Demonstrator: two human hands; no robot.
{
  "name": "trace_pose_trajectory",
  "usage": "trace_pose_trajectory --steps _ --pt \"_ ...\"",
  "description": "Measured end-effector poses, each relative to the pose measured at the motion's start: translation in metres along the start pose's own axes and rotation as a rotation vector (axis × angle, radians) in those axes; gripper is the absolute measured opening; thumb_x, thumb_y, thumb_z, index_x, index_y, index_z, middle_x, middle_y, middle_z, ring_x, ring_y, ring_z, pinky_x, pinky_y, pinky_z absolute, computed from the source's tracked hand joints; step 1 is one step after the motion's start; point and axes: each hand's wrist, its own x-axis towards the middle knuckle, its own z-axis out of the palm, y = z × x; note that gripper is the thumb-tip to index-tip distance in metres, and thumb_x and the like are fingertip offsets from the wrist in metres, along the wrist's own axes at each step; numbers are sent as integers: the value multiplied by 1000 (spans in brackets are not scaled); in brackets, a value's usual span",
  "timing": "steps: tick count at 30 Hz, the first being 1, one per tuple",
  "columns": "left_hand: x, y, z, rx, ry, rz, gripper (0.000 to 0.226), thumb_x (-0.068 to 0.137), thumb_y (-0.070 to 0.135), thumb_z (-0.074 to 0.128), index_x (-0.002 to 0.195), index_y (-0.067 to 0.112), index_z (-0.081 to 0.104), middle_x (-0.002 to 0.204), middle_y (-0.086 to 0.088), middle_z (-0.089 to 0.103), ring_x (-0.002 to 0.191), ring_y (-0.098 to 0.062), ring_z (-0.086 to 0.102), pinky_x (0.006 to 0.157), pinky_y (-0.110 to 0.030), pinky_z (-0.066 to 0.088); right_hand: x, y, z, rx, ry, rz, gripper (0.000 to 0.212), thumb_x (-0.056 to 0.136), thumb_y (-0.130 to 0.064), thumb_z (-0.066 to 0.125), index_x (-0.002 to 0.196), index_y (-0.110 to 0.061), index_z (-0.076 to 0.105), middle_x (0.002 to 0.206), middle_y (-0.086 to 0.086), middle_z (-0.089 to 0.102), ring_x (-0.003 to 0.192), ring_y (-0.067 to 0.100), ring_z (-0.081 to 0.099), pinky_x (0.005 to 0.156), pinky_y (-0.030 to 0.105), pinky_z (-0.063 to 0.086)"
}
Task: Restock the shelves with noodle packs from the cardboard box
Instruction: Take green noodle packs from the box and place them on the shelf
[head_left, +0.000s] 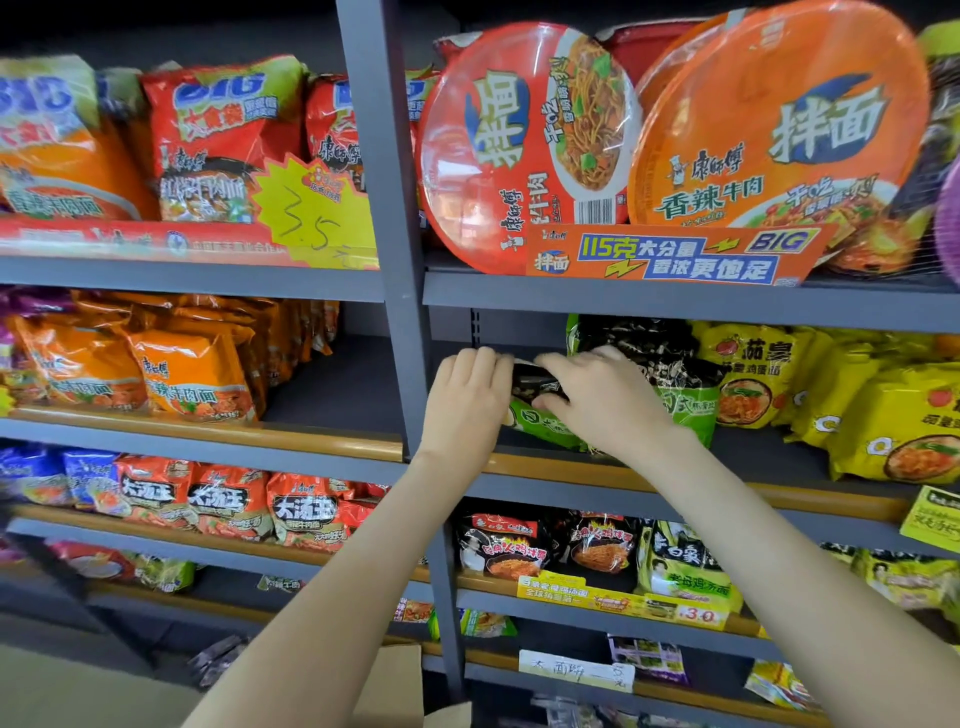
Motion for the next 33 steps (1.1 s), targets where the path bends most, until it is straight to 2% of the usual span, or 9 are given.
trace_pose_trajectory --steps 4,9,12,15,18,23,26,30,33 --pt "-5 -2 -7 71 13 -23 45 73 -1 46 113 1 66 78 -9 55 69 -25 53 68 -32 40 1 -5 13 -185 9 -7 67 81 -48 68 134 -12 47 114 5 65 113 25 55 110 45 19" --pt "-10 -1 6 49 55 -14 38 73 -4 53 108 -1 67 88 -14 61 85 -29 55 83 -37 42 -1 -8 43 -199 149 30 60 58 -10 86 112 -3 62 83 6 67 82 27 63 103 46 30" --pt "-10 1 14 11 -55 -16 41 65 0 65 105 -2 67 104 -18 67 99 -33 64 91 -40 50 -2 -11 57 -206 252 40 60 64 0 74 122 -2 57 100 9 66 96 27 61 109 51 22" --pt "-2 2 22 -35 -140 -35 47 56 4 80 101 -1 69 97 -15 70 93 -29 68 86 -36 54 1 -18 63 -230 287 39 60 78 3 45 138 -3 46 133 12 54 123 26 51 110 50 21" --pt "5 1 38 -56 -167 -55 43 52 5 85 92 0 71 88 -14 71 84 -27 69 81 -35 56 9 -20 80 -249 229 51 61 82 0 27 142 -2 40 143 13 46 132 26 44 113 45 25" --pt "18 -2 74 -13 -250 -110 40 50 6 83 88 0 72 80 -13 71 76 -27 69 75 -34 56 36 -18 107 -209 201 89 77 63 -3 64 137 1 46 139 17 50 130 30 46 110 41 33" --pt "27 -2 95 35 -261 -114 34 69 12 60 99 4 73 94 -11 72 91 -25 69 85 -35 54 57 -11 120 -271 158 124 106 48 -23 86 138 0 34 137 14 52 130 29 47 114 40 18" --pt "30 6 115 72 -332 -231 58 87 20 24 137 8 50 138 -11 53 133 -25 44 111 -41 31 79 -3 136 -344 136 257 96 62 -32 81 143 -2 36 143 12 47 135 27 40 114 41 8" --pt "27 10 129 108 -399 -259 56 97 21 11 148 6 -7 160 -13 3 147 -26 2 116 -46 -2 92 3 143 -353 101 202 67 99 -23 37 150 -2 -1 159 13 6 146 28 -1 112 41 -21"
